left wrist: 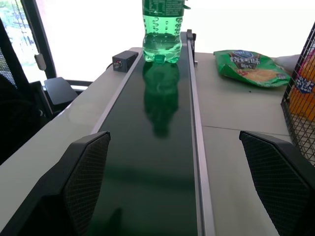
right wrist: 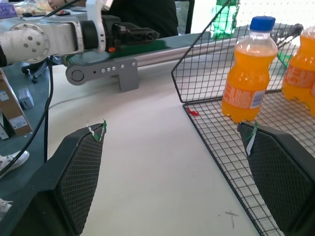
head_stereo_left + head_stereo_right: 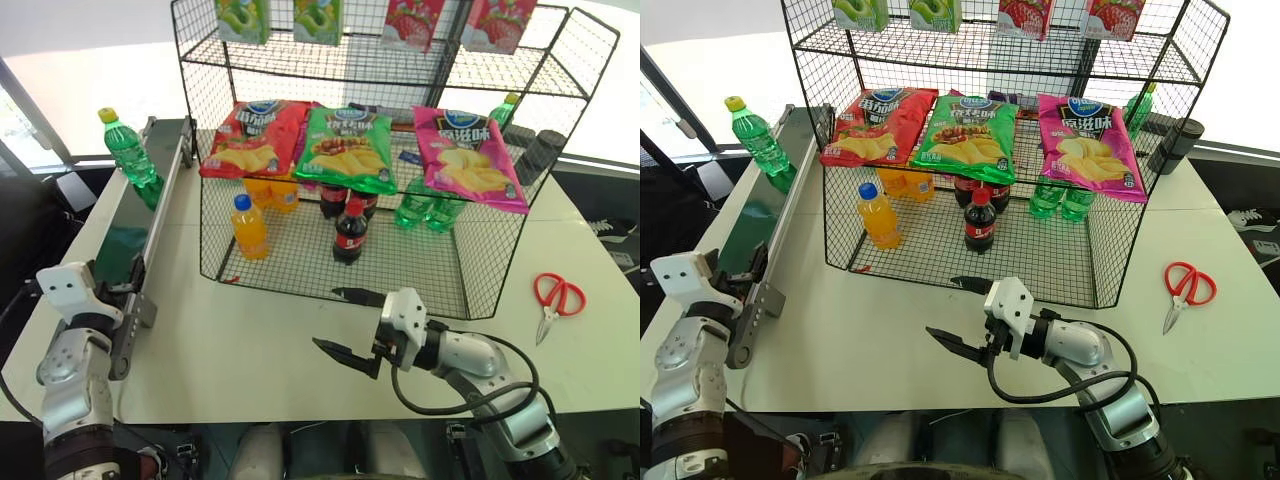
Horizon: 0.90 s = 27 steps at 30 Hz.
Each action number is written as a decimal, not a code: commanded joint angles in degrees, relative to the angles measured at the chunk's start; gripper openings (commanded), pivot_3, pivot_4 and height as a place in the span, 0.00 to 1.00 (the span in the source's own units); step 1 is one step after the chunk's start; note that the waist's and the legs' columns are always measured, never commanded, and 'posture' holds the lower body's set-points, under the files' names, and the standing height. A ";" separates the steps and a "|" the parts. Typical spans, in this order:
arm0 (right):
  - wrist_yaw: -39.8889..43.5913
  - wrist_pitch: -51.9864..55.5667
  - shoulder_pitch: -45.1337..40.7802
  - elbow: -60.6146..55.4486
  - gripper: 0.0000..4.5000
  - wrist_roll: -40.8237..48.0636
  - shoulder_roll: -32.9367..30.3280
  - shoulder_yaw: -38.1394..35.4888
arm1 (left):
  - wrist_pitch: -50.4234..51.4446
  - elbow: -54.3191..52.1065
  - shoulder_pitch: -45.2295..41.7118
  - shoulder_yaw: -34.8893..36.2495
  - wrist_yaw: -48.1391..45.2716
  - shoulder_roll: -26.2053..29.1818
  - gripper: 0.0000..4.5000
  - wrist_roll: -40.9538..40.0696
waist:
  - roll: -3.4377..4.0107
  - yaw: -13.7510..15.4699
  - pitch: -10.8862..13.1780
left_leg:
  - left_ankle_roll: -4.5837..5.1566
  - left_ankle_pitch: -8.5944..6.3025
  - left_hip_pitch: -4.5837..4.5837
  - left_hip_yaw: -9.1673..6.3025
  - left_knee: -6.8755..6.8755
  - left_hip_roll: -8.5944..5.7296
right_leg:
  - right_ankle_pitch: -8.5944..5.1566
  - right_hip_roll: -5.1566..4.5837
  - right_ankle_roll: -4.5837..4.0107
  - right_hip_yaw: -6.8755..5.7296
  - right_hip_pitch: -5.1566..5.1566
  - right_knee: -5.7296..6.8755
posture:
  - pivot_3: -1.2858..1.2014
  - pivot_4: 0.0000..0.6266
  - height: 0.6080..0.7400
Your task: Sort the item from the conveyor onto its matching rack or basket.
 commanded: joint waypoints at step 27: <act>3.01 0.53 -4.09 -0.76 0.99 1.52 0.76 0.95 | -4.08 0.71 -2.54 1.55 5.64 1.00 1.00 2.64 | 0.01 -0.07 0.01 | -0.01 0.00 -0.05 0.00 -0.05 -0.04 | 0.00 -0.10 -0.01 -0.02 -0.02 -0.07 | 0.52 0.24 1.00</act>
